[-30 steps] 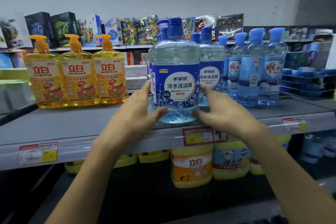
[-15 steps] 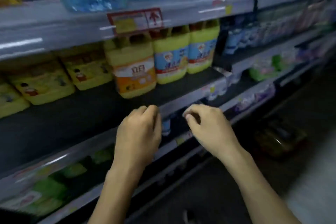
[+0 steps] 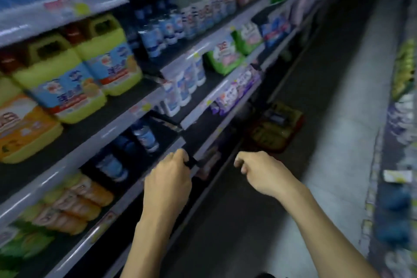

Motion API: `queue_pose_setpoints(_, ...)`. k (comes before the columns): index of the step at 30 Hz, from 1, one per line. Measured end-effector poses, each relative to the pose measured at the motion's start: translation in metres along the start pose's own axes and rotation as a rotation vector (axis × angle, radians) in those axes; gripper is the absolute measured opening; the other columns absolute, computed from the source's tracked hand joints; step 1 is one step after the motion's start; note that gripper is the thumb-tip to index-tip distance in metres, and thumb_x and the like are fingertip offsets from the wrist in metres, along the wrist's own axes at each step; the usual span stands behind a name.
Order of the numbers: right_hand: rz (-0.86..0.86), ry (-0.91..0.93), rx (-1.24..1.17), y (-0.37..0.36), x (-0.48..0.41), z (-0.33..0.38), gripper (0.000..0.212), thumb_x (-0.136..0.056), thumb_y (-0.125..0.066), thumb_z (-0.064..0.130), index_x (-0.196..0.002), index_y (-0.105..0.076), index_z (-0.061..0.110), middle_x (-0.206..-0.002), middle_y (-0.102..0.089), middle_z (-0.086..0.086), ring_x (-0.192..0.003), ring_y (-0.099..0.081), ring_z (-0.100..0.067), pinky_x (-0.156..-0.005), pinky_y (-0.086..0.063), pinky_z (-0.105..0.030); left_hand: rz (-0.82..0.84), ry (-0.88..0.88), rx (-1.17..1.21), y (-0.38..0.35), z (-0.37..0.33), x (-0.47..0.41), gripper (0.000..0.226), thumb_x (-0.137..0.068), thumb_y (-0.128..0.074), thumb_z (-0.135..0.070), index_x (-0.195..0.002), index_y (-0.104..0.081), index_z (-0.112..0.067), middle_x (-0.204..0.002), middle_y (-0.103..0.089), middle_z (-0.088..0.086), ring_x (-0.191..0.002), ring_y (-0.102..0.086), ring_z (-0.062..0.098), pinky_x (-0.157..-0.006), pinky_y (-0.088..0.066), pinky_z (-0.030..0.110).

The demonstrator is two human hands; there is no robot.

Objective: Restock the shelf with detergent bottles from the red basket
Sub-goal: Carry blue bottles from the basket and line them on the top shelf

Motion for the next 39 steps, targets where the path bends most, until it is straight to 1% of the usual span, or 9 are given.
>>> queue_pose_setpoints(2,-0.011,-0.065,-0.026,0.018,0.007,-0.061,0.043,-0.096,-0.037,0.006,-0.124,-0.056,0.032,-0.12,-0.064,0.001,-0.103,-0.063,-0.025,-0.086,-0.054,-0.043,0.08,-0.054,0.004,-0.031,-0.056,-0.008,0.015,-0.097,-0.043,-0.018,-0.109,-0.052,-0.021,-0.098,-0.058,-0.002,-0.078,-0.06,0.026,-0.061,-0.052,0.041)
queue_pose_setpoints(6,-0.064,-0.183,-0.11,0.046,0.022,-0.18,0.031,-0.102,-0.04,0.021,-0.125,-0.058,0.03,-0.12,-0.065,0.0,-0.103,-0.063,-0.024,-0.088,-0.054,-0.042,0.157,-0.213,0.012,-0.091,-0.166,-0.022,0.016,-0.1,-0.045,-0.029,-0.112,-0.055,-0.024,-0.098,-0.057,-0.004,-0.087,-0.062,0.023,-0.064,-0.05,0.038)
queue_pose_setpoints(9,-0.103,-0.246,-0.187,0.064,0.033,-0.245,0.034,-0.098,-0.04,0.018,-0.122,-0.061,0.032,-0.116,-0.067,0.001,-0.096,-0.065,-0.023,-0.083,-0.056,-0.039,0.245,-0.242,0.046,-0.123,-0.223,-0.027,0.029,-0.1,-0.045,-0.032,-0.128,-0.05,-0.026,-0.11,-0.061,-0.005,-0.093,-0.063,0.021,-0.071,-0.053,0.039)
queue_pose_setpoints(12,-0.147,-0.293,-0.27,0.071,0.034,-0.293,0.037,-0.096,-0.039,0.016,-0.119,-0.062,0.034,-0.116,-0.067,0.002,-0.095,-0.066,-0.021,-0.084,-0.057,-0.038,0.304,-0.298,0.037,-0.149,-0.261,-0.033,0.033,-0.101,-0.043,-0.032,-0.134,-0.042,-0.028,-0.106,-0.061,-0.006,-0.086,-0.063,0.019,-0.064,-0.051,0.036)
queue_pose_setpoints(15,-0.152,-0.343,-0.29,0.069,0.027,-0.327,0.035,-0.097,-0.04,0.017,-0.118,-0.062,0.034,-0.114,-0.069,0.001,-0.09,-0.066,-0.021,-0.082,-0.056,-0.036,0.323,-0.332,0.008,-0.173,-0.281,-0.051,0.034,-0.101,-0.043,-0.032,-0.134,-0.044,-0.027,-0.1,-0.061,-0.006,-0.081,-0.062,0.018,-0.059,-0.048,0.033)
queue_pose_setpoints(20,-0.088,-0.401,-0.258,0.07,-0.007,-0.369,0.034,-0.096,-0.04,0.019,-0.116,-0.062,0.036,-0.115,-0.069,0.005,-0.098,-0.066,-0.021,-0.083,-0.054,-0.034,0.324,-0.425,-0.11,-0.219,-0.303,-0.103,0.028,-0.097,-0.046,-0.032,-0.122,-0.056,-0.023,-0.1,-0.066,-0.002,-0.092,-0.063,0.024,-0.072,-0.049,0.038)
queue_pose_setpoints(27,0.003,-0.367,-0.166,0.108,-0.106,-0.407,0.031,-0.099,-0.042,0.021,-0.12,-0.063,0.031,-0.117,-0.066,0.002,-0.097,-0.065,-0.022,-0.077,-0.05,-0.031,0.354,-0.612,-0.176,-0.287,-0.331,-0.209,0.011,-0.093,-0.054,-0.028,-0.098,-0.062,-0.022,-0.084,-0.062,-0.002,-0.079,-0.063,0.024,-0.063,-0.05,0.037)
queue_pose_setpoints(34,-0.029,-0.321,-0.224,0.171,-0.201,-0.445,0.026,-0.099,-0.048,0.019,-0.116,-0.066,0.028,-0.087,-0.06,0.019,-0.088,-0.066,-0.01,-0.083,-0.055,-0.032,0.415,-0.512,-0.066,-0.329,-0.35,-0.313,0.021,-0.099,-0.041,-0.032,-0.11,-0.057,-0.024,-0.103,-0.06,-0.003,-0.099,-0.06,0.023,-0.081,-0.049,0.038)
queue_pose_setpoints(39,0.022,-0.292,-0.261,0.195,-0.271,-0.471,0.025,-0.102,-0.047,0.019,-0.119,-0.064,0.025,-0.092,-0.06,0.018,-0.089,-0.063,-0.005,-0.076,-0.049,-0.019,0.489,-0.405,-0.045,-0.365,-0.351,-0.365,0.02,-0.098,-0.042,-0.03,-0.11,-0.057,-0.025,-0.099,-0.059,-0.003,-0.093,-0.06,0.022,-0.077,-0.049,0.037)
Point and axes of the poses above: each hand's wrist, its own x-axis away from the middle knuckle, its own y-axis out of the back of the hand, z = x × y, the point moved 6 cm from there along -x, towards the middle knuckle
